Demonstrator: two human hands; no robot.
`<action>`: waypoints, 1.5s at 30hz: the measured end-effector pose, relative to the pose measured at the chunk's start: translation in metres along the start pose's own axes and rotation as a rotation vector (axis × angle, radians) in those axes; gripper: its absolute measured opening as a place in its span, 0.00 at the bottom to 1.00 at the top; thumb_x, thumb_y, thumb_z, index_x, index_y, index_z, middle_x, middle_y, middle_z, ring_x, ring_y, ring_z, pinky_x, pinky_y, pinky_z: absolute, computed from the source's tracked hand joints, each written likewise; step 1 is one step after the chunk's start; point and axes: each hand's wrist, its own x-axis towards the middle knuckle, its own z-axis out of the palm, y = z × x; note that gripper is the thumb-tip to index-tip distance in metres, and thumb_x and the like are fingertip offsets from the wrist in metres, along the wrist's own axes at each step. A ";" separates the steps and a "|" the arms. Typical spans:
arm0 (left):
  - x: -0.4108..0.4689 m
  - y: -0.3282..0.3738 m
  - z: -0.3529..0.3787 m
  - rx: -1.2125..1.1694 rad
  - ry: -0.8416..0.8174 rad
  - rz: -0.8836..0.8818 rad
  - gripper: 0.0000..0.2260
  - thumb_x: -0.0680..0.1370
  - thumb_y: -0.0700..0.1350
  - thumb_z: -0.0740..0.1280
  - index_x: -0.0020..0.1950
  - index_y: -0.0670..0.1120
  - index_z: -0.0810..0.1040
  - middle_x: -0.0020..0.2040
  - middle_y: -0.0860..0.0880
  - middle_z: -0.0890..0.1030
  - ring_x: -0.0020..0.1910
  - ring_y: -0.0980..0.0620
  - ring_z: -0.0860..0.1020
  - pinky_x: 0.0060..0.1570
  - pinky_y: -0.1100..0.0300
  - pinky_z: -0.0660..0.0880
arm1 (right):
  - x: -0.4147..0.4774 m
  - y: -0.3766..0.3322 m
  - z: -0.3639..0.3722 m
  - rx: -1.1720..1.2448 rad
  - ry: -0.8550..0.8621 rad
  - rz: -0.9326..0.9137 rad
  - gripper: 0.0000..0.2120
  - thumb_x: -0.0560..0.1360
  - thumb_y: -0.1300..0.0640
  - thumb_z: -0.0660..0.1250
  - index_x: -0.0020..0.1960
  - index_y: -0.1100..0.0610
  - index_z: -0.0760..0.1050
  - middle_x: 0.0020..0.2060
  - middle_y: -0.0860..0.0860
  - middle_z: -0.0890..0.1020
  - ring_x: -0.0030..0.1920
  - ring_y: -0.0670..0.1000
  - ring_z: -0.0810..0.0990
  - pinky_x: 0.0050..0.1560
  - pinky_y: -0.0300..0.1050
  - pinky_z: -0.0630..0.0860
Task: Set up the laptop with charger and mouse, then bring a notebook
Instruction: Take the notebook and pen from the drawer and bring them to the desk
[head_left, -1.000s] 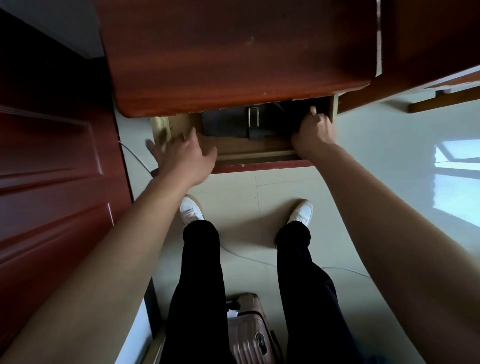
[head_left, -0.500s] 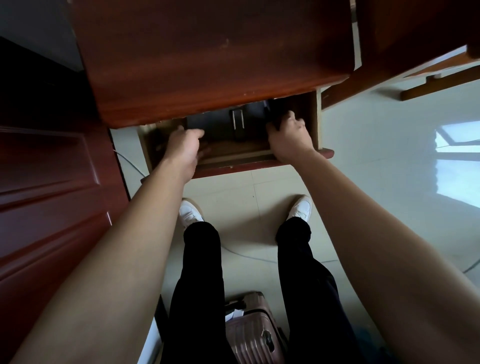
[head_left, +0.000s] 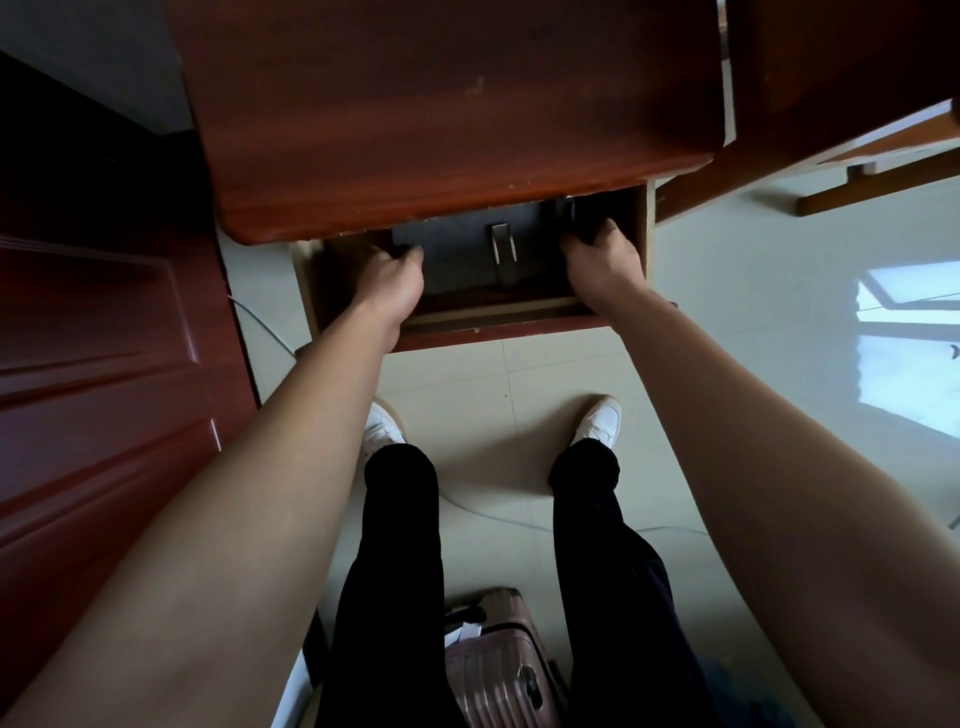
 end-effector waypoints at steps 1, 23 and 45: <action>-0.003 0.001 -0.001 -0.012 0.020 0.008 0.26 0.81 0.58 0.59 0.76 0.47 0.64 0.73 0.47 0.70 0.68 0.43 0.71 0.69 0.47 0.68 | -0.003 -0.001 0.000 -0.041 0.006 -0.001 0.26 0.80 0.45 0.57 0.74 0.56 0.63 0.68 0.59 0.71 0.68 0.64 0.68 0.69 0.59 0.65; -0.185 -0.061 -0.020 0.084 0.168 0.433 0.11 0.83 0.47 0.58 0.59 0.41 0.69 0.43 0.49 0.78 0.46 0.41 0.76 0.39 0.58 0.60 | -0.168 0.072 -0.013 -0.066 0.483 -0.283 0.21 0.76 0.57 0.43 0.43 0.66 0.71 0.44 0.65 0.75 0.47 0.65 0.71 0.50 0.58 0.64; -0.078 0.068 -0.060 0.050 0.281 0.309 0.26 0.76 0.45 0.65 0.74 0.45 0.67 0.70 0.48 0.74 0.69 0.46 0.71 0.68 0.51 0.69 | -0.059 -0.062 -0.025 -0.011 0.380 -0.360 0.18 0.77 0.45 0.66 0.60 0.55 0.73 0.59 0.56 0.75 0.61 0.57 0.72 0.59 0.48 0.69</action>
